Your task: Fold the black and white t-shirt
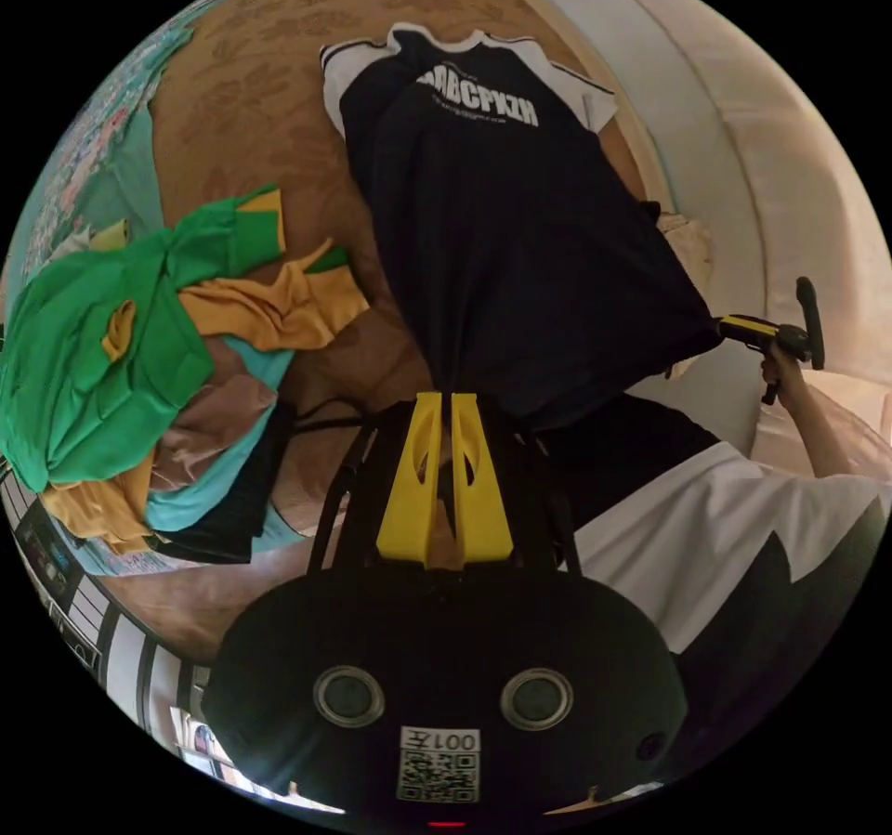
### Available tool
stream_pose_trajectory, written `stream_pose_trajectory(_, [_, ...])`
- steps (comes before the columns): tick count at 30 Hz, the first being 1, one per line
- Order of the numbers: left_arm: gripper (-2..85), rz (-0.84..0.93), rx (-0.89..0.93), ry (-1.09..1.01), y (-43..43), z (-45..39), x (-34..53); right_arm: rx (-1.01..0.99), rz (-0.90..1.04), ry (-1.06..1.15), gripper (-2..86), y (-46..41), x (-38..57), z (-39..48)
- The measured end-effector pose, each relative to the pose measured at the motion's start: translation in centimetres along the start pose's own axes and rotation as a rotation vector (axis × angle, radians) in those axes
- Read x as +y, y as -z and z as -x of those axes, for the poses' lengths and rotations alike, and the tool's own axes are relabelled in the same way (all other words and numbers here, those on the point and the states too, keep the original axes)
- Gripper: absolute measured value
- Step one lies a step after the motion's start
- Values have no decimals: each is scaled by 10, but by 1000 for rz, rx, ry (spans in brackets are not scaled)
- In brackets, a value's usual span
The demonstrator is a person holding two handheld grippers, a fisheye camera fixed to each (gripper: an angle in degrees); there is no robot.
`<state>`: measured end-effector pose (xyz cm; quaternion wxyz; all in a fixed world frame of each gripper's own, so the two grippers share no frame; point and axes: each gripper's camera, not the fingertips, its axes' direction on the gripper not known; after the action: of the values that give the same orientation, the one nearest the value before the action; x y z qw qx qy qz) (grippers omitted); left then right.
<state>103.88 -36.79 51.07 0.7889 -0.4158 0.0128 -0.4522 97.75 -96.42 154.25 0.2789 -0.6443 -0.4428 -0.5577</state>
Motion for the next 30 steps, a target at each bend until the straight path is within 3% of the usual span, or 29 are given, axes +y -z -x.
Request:
stream_pose_trajectory(4, [-10,-19,-4,38,4,5,-30,13,-7,33,4,-8,-20,11])
stream_pose_trajectory(6, [-10,-130,-36,15,48,9,-78,49,-78,61,4,17,-51,10])
stream_pose_trajectory(8, [-10,-252,-100,-20,108,5,-121,58,-227,57,3,70,-85,1])
stream_pose_trajectory(10, [-10,-404,-197,-63,183,-10,-153,33,-526,15,3,173,-105,-13])
stream_pose_trajectory(13, [-10,-642,-254,-145,304,-44,-169,3,-872,48,3,288,-77,-10])
stream_pose_trajectory(17, [-10,-731,-385,-279,385,-89,-151,99,-1002,127,3,342,-30,16])
stream_pose_trajectory(24, [-10,-800,-392,-414,355,-96,-95,70,-1057,225,3,285,53,53])
stream_pose_trajectory(30, [-10,-659,-350,-470,233,-73,-71,97,-871,236,4,167,98,91])
